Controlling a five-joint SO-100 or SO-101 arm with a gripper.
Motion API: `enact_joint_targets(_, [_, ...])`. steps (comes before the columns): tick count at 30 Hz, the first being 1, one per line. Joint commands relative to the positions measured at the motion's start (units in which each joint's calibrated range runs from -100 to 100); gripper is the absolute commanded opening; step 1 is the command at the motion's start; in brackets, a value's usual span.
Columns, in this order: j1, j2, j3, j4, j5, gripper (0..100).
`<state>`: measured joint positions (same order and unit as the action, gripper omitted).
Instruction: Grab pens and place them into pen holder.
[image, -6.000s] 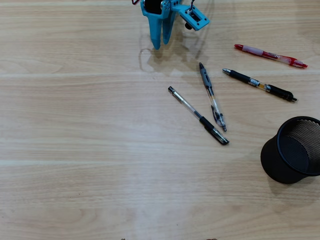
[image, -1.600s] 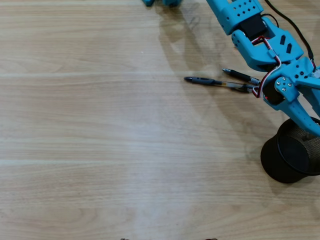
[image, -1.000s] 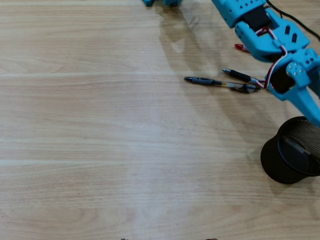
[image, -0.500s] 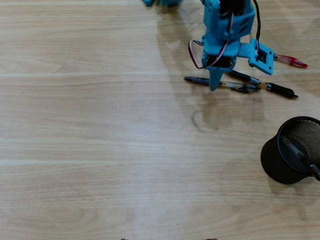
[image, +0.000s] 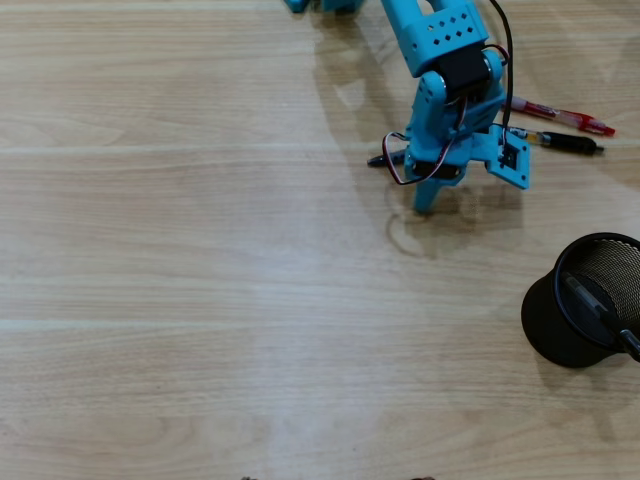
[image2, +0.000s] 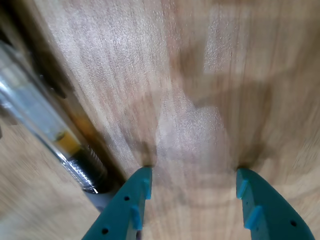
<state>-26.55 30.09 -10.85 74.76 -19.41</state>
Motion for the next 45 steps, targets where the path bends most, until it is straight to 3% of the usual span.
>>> enact_joint_targets(1, [0.1,-2.2,-2.7,0.1,0.6,19])
enact_joint_targets(8, [0.3,-8.9,-7.7,1.5,2.3,20])
enact_joint_targets(19, [0.9,-10.2,-6.8,23.8,-0.8,20])
enact_joint_targets(29, [-2.2,-10.1,-3.6,23.3,-2.5,19])
enact_joint_targets(45, [-3.0,-0.2,0.0,7.0,-2.5,19])
